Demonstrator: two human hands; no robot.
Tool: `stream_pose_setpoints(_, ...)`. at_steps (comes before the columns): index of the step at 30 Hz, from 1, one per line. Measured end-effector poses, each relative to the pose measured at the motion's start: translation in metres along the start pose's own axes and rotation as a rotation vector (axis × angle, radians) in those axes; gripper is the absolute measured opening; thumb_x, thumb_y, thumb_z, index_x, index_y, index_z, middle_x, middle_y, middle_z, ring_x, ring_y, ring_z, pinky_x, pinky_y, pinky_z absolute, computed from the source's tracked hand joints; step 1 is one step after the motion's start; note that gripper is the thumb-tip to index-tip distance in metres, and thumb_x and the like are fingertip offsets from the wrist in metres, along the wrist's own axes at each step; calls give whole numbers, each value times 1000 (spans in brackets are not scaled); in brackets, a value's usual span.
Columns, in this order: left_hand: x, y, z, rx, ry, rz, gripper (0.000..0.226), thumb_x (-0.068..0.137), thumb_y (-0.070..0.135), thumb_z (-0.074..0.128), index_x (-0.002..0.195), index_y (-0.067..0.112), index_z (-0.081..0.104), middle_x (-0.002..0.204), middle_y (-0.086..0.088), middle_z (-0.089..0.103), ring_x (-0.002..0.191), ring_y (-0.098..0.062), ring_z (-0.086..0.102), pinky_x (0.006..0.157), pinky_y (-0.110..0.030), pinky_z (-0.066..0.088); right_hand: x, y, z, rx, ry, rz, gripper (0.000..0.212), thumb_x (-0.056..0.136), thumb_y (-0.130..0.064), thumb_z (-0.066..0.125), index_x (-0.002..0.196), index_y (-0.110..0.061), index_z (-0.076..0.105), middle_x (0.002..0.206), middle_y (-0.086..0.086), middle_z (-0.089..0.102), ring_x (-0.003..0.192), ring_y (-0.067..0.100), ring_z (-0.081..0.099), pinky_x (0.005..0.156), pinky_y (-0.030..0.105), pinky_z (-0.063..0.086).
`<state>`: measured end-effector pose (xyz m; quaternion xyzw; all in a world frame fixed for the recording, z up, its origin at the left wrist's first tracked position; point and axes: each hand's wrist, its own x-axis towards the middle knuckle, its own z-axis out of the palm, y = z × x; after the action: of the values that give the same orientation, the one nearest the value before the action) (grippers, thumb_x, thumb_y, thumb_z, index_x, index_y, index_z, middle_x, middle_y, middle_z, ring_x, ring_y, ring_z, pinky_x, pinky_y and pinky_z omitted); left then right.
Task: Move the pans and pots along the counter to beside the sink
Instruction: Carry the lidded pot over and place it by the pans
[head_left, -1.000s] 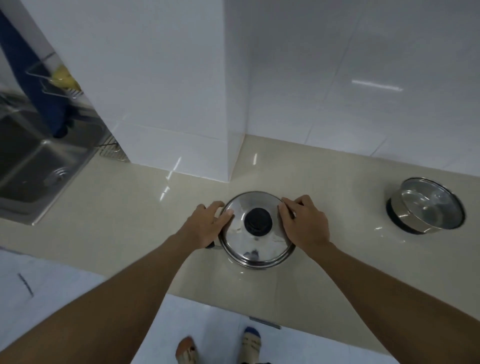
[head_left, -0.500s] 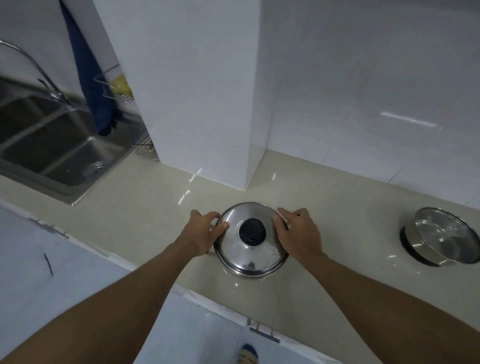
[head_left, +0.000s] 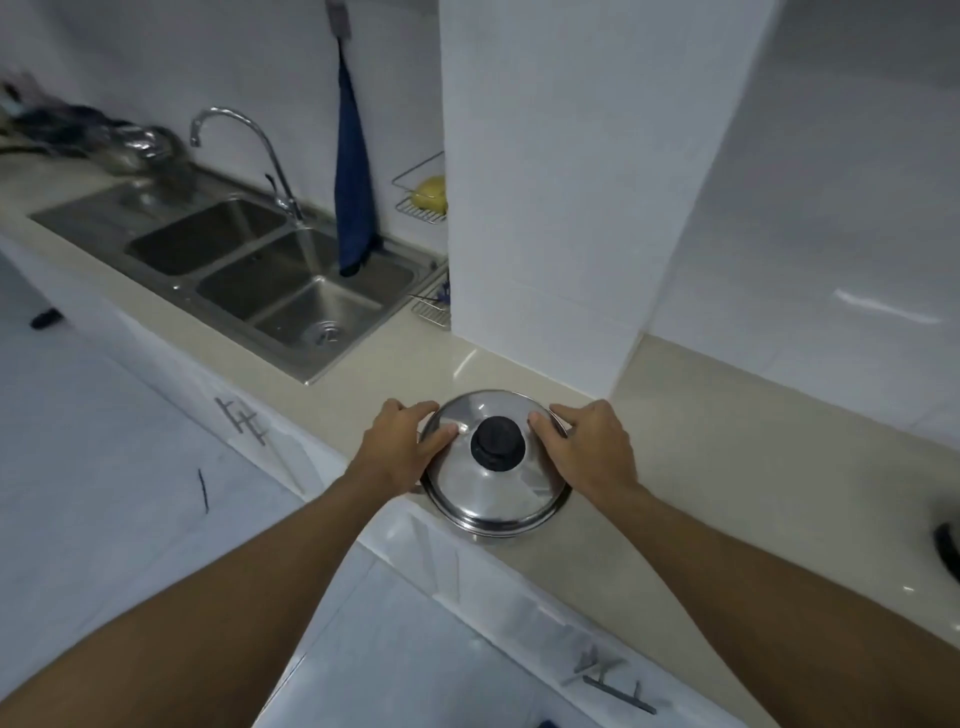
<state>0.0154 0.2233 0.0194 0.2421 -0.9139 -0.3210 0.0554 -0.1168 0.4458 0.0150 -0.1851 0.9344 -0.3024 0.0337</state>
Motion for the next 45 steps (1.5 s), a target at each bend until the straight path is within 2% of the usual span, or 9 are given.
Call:
stream_pose_setpoints(2,-6,-21,-25,41,18,-27,53,87,69,49,122,32,62,107,-5,47,96,-30,56,77,-34,49,-5,-31,14,25,-22,-27,55,87,-69,56,111,-24,77,104,9,64,95,29,66,89,39,54)
stream_pose_setpoints(6,-19,-66,-68,151,74,-85,53,89,73,41,106,28,64,98,-2,44,86,-30,59,74,-37,50,-9,-93,42,51,-62,-97,55,87,-70,57,111,-25,78,105,13,68,97,31,68,87,38,55)
stream_pose_setpoints(12,-27,-128,-128,212,155,-135,60,88,76,38,99,24,66,93,0,47,82,-27,58,75,-42,53,-8,-174,81,49,-122,-188,52,90,-69,54,81,-22,74,90,17,65,80,33,65,77,40,56)
stream_pose_setpoints(18,-8,-189,-179,185,182,-241,61,85,78,42,68,22,60,79,3,46,78,-24,55,65,-35,43,21,-242,127,32,-163,-294,51,90,-69,56,87,-24,78,91,13,63,83,30,65,78,39,55)
stream_pose_setpoints(24,35,-252,-228,184,215,-370,66,83,80,42,79,19,67,90,-1,49,83,-25,56,78,-41,52,78,-316,192,38,-220,-405,52,90,-70,55,110,-30,80,107,11,66,99,29,66,91,42,55)
stream_pose_setpoints(30,80,-307,-278,194,248,-477,69,85,77,41,91,15,72,97,-5,50,88,-25,56,79,-40,50,137,-392,252,59,-303,-476,49,91,-68,57,114,-31,78,119,13,64,115,31,60,95,38,51)
stream_pose_setpoints(36,103,-358,-324,140,306,-536,52,86,72,46,83,24,64,90,-1,46,81,-19,52,52,-22,37,175,-465,301,71,-342,-540,51,88,-70,59,114,-31,78,110,9,60,104,31,64,89,40,53)
stream_pose_setpoints(42,125,-420,-378,165,339,-556,60,89,70,46,86,15,70,89,-5,51,87,-23,57,69,-32,40,199,-537,361,115,-373,-572,49,87,-68,63,111,-29,79,111,10,62,105,29,65,87,35,52)
stream_pose_setpoints(45,139,-456,-412,174,338,-546,62,89,69,46,88,13,73,89,-6,52,89,-24,57,71,-32,40,207,-577,389,144,-371,-571,49,86,-68,63,106,-27,81,109,9,62,102,27,65,89,40,55)
